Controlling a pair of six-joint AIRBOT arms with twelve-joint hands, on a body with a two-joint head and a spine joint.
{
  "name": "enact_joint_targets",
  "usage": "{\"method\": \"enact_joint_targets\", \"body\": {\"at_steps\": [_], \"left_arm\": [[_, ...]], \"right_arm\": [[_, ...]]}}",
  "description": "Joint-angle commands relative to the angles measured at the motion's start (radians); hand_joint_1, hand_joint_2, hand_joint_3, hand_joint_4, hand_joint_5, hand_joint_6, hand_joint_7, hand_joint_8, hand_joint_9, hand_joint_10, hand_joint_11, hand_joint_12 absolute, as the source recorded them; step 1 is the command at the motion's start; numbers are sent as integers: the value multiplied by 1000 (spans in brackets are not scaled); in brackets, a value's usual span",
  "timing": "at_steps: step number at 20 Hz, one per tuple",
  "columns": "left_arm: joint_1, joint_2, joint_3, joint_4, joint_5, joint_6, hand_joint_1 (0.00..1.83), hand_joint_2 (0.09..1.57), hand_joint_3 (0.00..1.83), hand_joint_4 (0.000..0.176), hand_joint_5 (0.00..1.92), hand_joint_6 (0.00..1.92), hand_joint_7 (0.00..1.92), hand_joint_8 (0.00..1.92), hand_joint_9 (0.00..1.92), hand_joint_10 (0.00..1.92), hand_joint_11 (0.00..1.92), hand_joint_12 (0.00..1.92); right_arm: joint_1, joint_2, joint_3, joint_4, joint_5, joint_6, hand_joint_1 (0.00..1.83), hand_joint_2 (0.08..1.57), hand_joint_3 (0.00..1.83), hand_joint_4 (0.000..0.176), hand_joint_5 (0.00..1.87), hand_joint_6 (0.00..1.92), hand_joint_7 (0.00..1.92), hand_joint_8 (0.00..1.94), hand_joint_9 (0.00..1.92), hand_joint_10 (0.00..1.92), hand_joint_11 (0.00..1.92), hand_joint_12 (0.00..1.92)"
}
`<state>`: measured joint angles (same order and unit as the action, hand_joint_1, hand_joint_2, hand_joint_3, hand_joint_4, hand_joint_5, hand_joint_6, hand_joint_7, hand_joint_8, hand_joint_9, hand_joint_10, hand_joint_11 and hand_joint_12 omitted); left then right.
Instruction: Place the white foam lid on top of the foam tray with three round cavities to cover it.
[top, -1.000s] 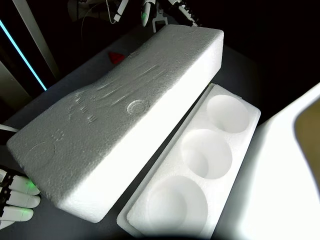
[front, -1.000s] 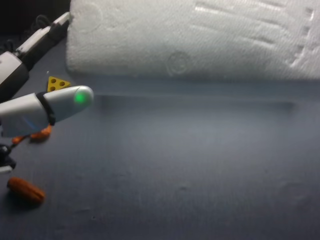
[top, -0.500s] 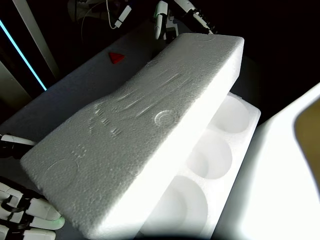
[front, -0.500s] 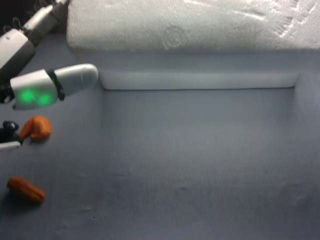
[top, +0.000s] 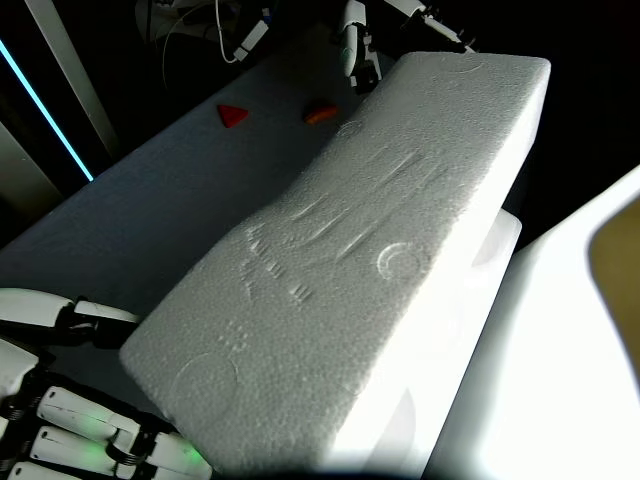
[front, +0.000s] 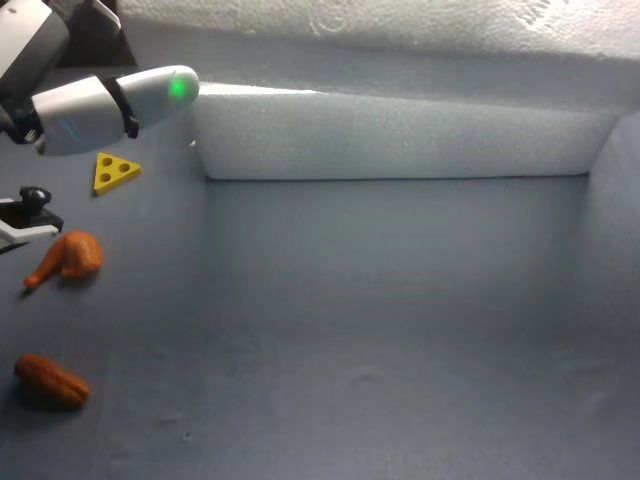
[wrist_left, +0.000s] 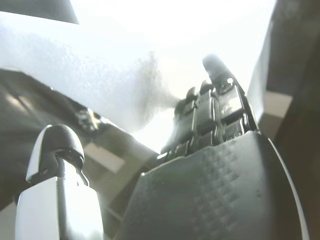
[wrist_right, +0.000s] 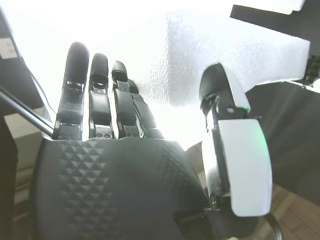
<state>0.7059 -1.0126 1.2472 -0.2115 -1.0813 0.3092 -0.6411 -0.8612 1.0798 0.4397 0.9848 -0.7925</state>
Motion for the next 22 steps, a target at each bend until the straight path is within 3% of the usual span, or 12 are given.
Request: {"method": "enact_joint_targets", "body": {"at_steps": [1,5,6,7,8,10,11,12,15,17,19,22], "left_arm": [[-18,-21,-1,115,-64,-6,633,1046,1,0,186,5,40,0,12,10,0,1242],[-48,-54,47,104,-21,-13,632,1054,2,0,182,2,40,1,26,16,0,1278],[-53,-59,54,104,-11,-14,625,1067,2,0,160,1,15,0,4,2,0,1091],[-58,-66,64,103,0,-17,625,1067,2,0,160,1,15,0,4,2,0,1091],[-60,-71,70,102,4,-19,606,1083,1,0,143,6,0,0,0,0,0,620],[-64,-82,86,99,25,-21,603,1084,0,11,134,0,0,0,0,0,0,511],[-66,-87,93,98,32,-25,608,1081,0,3,132,0,0,0,0,0,0,511],[-69,-90,98,98,41,-26,602,1085,1,0,122,1,0,0,0,0,0,213],[-73,-102,113,101,63,-28,586,1092,2,16,121,1,0,0,0,0,0,86],[-74,-108,121,102,73,-31,593,1097,2,10,120,0,0,0,0,0,0,4],[-78,-113,129,102,87,-32,595,1094,0,0,117,5,0,0,0,0,16,7],[-90,-123,140,108,103,-35,583,1083,0,5,108,0,0,0,0,0,1,1]], "right_arm": [[23,-13,2,-133,88,3,561,1232,0,0,0,113,67,1,0,354,0,1556],[71,-39,43,-130,26,-9,582,1240,1,0,0,52,29,0,0,223,0,1467],[78,-40,46,-130,20,-15,562,1247,1,0,5,51,30,0,0,260,0,1462],[89,-40,52,-128,10,-20,562,1247,1,0,5,51,30,0,0,260,0,1462],[95,-40,56,-128,5,-22,530,1243,0,0,0,44,18,0,0,241,0,1472],[118,-40,65,-128,-21,-39,548,1238,0,0,1,26,4,0,0,178,0,1400],[130,-40,70,-128,-32,-48,554,1238,0,0,0,4,0,0,0,144,0,1381],[139,-40,73,-126,-38,-53,563,1244,1,0,0,0,12,3,0,264,0,1472],[156,-40,81,-125,-44,-58,561,1243,0,0,0,0,27,6,0,306,0,1457],[162,-37,85,-123,-44,-58,594,1247,1,0,0,0,38,9,0,335,0,1454],[166,-34,90,-118,-50,-59,561,1265,2,0,0,0,6,2,0,205,0,1275],[170,-34,99,-107,-67,-59,523,1261,0,0,0,0,17,2,0,240,0,1278]]}}
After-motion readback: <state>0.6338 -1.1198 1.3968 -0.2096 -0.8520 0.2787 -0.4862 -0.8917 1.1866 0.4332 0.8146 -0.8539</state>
